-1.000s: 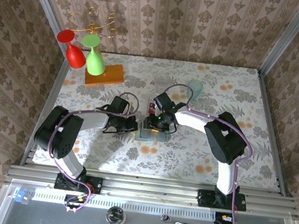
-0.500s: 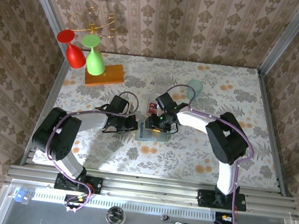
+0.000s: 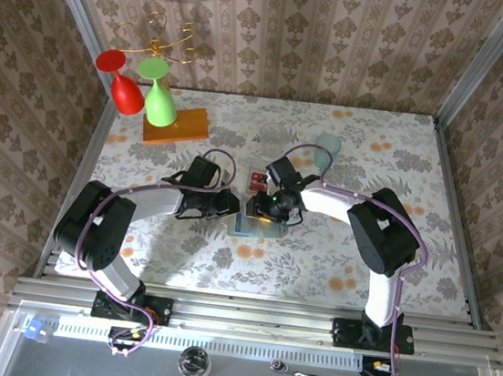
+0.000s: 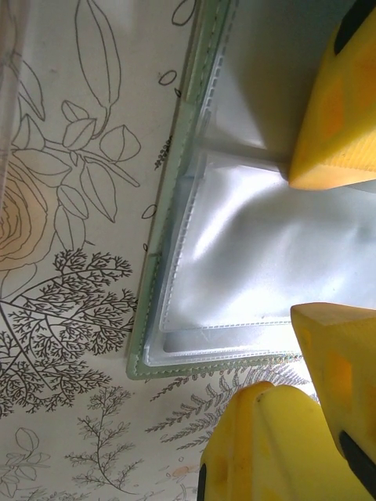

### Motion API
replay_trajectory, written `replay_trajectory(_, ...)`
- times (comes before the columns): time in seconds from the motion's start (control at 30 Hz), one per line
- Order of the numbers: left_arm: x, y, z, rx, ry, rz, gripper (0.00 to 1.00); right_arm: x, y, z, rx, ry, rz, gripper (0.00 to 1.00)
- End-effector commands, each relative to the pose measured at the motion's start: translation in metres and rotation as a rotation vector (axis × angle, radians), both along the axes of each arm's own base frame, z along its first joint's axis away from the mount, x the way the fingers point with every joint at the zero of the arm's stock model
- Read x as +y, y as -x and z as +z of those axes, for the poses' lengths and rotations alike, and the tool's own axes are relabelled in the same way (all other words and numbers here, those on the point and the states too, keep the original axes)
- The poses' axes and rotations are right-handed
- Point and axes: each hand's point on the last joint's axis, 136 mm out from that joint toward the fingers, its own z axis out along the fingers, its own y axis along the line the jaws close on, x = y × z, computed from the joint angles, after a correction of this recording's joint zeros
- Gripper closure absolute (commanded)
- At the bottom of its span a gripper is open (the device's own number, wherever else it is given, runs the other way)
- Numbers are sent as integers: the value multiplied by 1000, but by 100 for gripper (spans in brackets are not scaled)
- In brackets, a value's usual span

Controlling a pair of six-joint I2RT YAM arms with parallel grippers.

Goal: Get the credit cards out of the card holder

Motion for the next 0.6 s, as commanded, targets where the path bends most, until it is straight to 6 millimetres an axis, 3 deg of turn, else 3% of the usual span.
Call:
replay_trajectory(0.0,-9,-2,2,18,36,-1,79,-5,1,2,11,-16,-21,55)
replay_trajectory(0.57,-20,-3,-6,52,38,-19,79,-7,2,-1,22,-41,-26,56)
